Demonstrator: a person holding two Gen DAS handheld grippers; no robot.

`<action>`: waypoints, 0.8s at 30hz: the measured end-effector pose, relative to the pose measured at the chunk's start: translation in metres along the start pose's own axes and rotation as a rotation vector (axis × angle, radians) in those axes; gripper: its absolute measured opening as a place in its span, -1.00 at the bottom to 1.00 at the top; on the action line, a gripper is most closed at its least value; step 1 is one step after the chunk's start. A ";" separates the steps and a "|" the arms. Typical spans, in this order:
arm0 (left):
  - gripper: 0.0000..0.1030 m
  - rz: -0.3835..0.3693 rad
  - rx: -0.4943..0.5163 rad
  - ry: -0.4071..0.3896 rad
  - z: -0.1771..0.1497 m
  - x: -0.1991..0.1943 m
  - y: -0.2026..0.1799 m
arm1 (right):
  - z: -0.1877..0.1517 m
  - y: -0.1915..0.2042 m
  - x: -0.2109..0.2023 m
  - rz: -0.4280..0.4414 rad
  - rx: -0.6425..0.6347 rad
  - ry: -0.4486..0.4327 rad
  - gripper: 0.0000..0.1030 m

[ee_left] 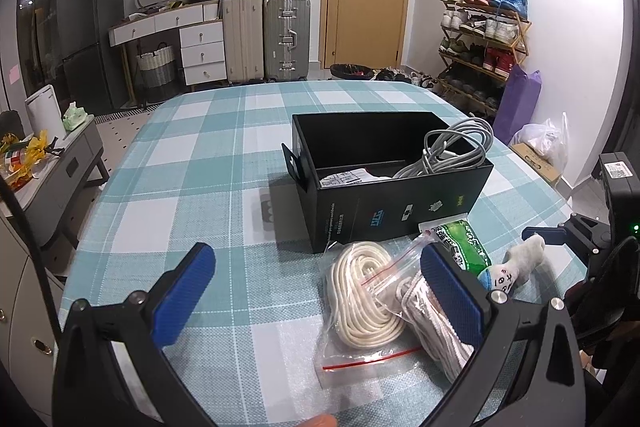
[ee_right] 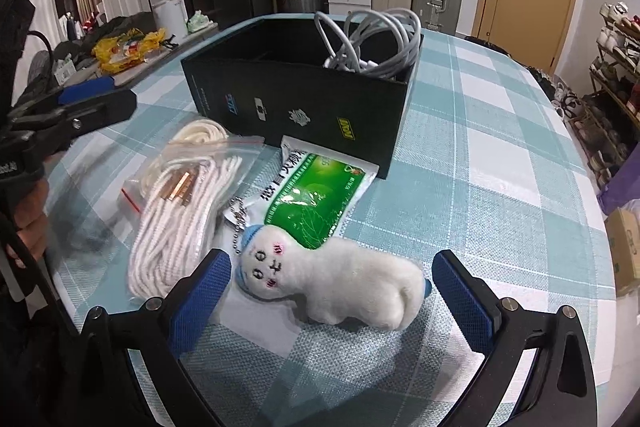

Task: Organize soft objects
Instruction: 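Move the right gripper toward the white plush doll, then grasp the white plush doll with the right gripper and lift it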

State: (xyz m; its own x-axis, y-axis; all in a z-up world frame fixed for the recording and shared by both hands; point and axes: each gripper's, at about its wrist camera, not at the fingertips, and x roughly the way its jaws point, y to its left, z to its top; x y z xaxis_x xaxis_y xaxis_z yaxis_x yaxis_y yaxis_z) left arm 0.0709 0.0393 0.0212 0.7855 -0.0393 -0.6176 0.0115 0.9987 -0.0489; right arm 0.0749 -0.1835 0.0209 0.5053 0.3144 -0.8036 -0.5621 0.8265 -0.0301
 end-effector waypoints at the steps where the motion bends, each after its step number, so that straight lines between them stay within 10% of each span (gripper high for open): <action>1: 1.00 -0.001 0.000 0.001 0.000 0.000 0.000 | 0.000 -0.001 0.000 -0.004 -0.004 0.000 0.99; 24: 1.00 -0.001 0.005 0.008 -0.002 0.002 -0.002 | -0.002 -0.004 0.006 -0.015 0.029 0.014 0.96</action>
State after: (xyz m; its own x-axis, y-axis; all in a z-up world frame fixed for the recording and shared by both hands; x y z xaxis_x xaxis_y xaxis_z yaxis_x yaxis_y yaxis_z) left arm 0.0714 0.0374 0.0184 0.7803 -0.0402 -0.6242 0.0149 0.9988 -0.0457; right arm 0.0790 -0.1862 0.0152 0.5042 0.2953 -0.8115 -0.5348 0.8446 -0.0250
